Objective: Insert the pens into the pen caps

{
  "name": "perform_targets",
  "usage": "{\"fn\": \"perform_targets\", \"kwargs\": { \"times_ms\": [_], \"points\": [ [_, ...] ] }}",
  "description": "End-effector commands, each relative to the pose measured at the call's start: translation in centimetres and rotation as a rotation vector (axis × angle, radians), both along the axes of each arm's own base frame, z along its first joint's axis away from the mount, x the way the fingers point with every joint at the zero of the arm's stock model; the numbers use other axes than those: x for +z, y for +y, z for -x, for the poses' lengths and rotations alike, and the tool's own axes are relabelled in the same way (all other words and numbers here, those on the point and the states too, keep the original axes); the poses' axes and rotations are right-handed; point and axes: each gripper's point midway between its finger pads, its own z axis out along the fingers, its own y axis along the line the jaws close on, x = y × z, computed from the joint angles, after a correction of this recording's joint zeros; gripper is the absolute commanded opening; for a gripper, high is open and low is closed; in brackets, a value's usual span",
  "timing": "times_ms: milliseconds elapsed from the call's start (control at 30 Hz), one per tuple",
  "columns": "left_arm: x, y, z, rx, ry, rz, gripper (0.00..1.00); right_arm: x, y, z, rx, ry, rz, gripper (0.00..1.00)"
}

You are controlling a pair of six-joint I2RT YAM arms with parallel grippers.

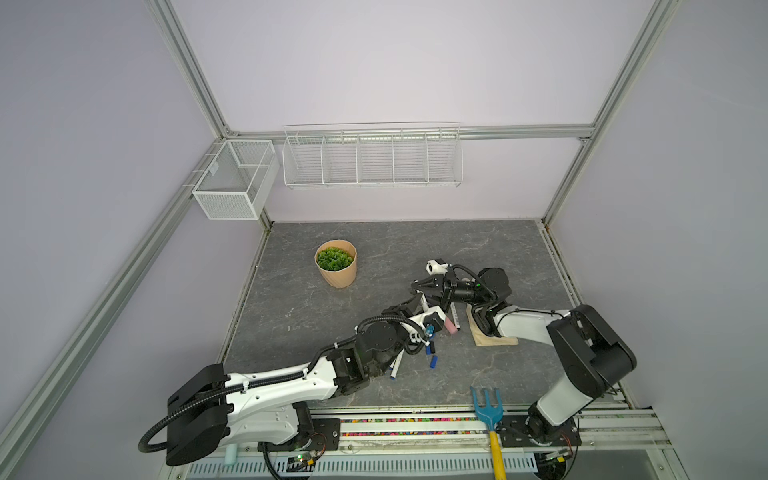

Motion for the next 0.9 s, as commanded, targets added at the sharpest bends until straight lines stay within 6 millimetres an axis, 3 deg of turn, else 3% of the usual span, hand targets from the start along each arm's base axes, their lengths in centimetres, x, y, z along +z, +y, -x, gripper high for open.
{"fn": "perform_targets", "kwargs": {
  "times_ms": [0, 300, 433, 633, 867],
  "points": [
    [2.4, -0.7, 0.2, -0.025, -0.067, 0.036, 0.32, 2.0, 0.0, 0.9, 0.034, 0.072, -0.032, 0.07],
    [3.0, -0.6, 0.5, -0.039, -0.078, 0.031, 0.08, 1.6, -0.1, 1.0, 0.037, 0.079, -0.017, 0.07],
    [5.6, 0.5, 0.4, -0.008, -0.068, 0.169, 0.0, 1.6, 0.0, 1.1, 0.043, 0.062, 0.003, 0.07],
    [10.0, 1.7, 0.8, -0.025, 0.05, 0.436, 0.0, 1.2, 0.1, 1.4, 0.049, 0.013, 0.068, 0.13],
    [9.8, 2.4, 1.5, -0.073, 0.261, 0.555, 0.0, 1.7, -0.7, 2.4, 0.06, -0.206, 0.292, 0.3]
  ]
}}
